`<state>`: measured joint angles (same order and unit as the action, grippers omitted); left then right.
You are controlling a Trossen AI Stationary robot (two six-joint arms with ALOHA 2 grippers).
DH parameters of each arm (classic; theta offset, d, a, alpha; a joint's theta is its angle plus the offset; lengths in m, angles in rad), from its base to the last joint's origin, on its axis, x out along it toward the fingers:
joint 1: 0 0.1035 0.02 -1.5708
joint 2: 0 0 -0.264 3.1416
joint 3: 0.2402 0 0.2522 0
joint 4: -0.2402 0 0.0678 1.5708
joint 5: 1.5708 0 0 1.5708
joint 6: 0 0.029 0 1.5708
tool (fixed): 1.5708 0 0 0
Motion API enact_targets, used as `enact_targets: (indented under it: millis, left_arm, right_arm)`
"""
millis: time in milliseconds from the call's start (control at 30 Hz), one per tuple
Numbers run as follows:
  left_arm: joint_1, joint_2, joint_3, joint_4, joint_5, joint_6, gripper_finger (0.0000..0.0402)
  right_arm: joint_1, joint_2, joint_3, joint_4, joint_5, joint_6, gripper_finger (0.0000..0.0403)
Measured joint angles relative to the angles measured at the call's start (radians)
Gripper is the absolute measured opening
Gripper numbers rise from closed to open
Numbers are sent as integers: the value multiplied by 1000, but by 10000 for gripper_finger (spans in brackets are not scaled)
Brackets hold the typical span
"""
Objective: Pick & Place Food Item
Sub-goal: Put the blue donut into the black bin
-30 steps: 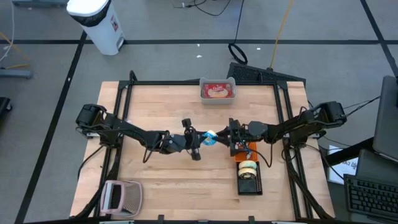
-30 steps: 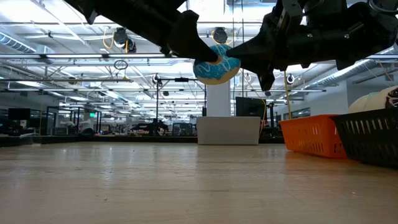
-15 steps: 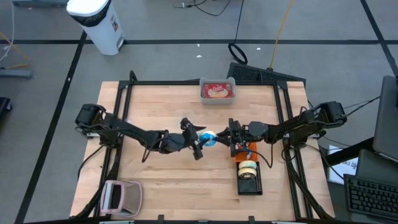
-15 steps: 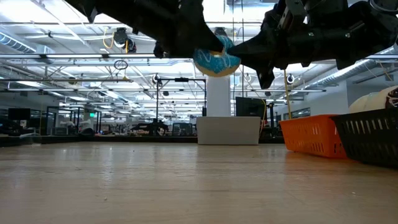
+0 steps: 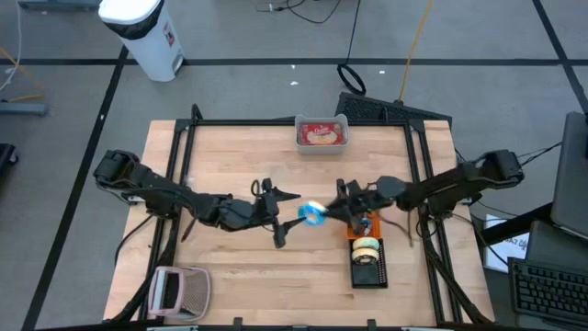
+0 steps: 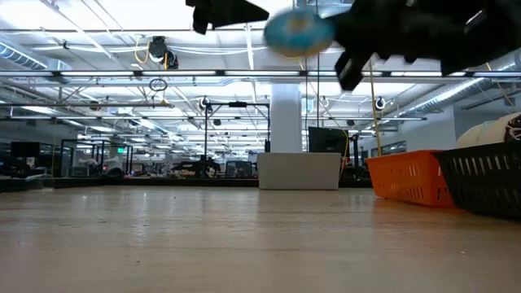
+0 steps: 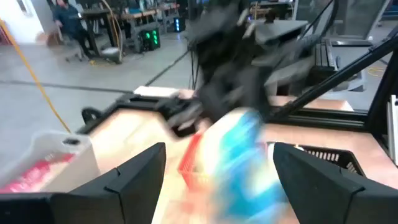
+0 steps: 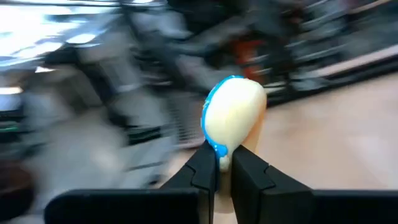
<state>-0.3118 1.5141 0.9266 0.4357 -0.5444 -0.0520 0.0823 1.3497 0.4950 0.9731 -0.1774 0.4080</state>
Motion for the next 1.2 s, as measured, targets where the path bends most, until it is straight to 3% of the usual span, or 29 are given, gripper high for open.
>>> enact_targets:
  millis: [100,167,233,333,467,700,967,1200]
  left_arm:
    - [2,4,-11,-6,28,-41,301]
    - [1,5,-25,-6,42,-70,301]
    - [1,6,-42,-15,43,-103,302]
    - [9,6,-63,-19,42,-143,303]
    - [16,6,-67,-27,39,-168,298]
    - [27,6,-67,-14,39,-191,300]
    - [32,7,-67,-15,39,-242,298]
    - [37,7,-67,-20,40,-239,300]
  right_arm:
    - [55,-129,18,-132,-107,41,19]
    - [127,-225,58,-327,-110,28,19]
    - [217,-297,131,-596,-51,-2,19]
    - [360,-333,254,-1009,138,10,19]
    - [508,-311,342,-1323,247,166,18]
    - [670,-202,343,-1459,255,335,18]
    - [719,-88,343,-1442,252,314,20]
    - [718,-57,343,-1359,252,250,45]
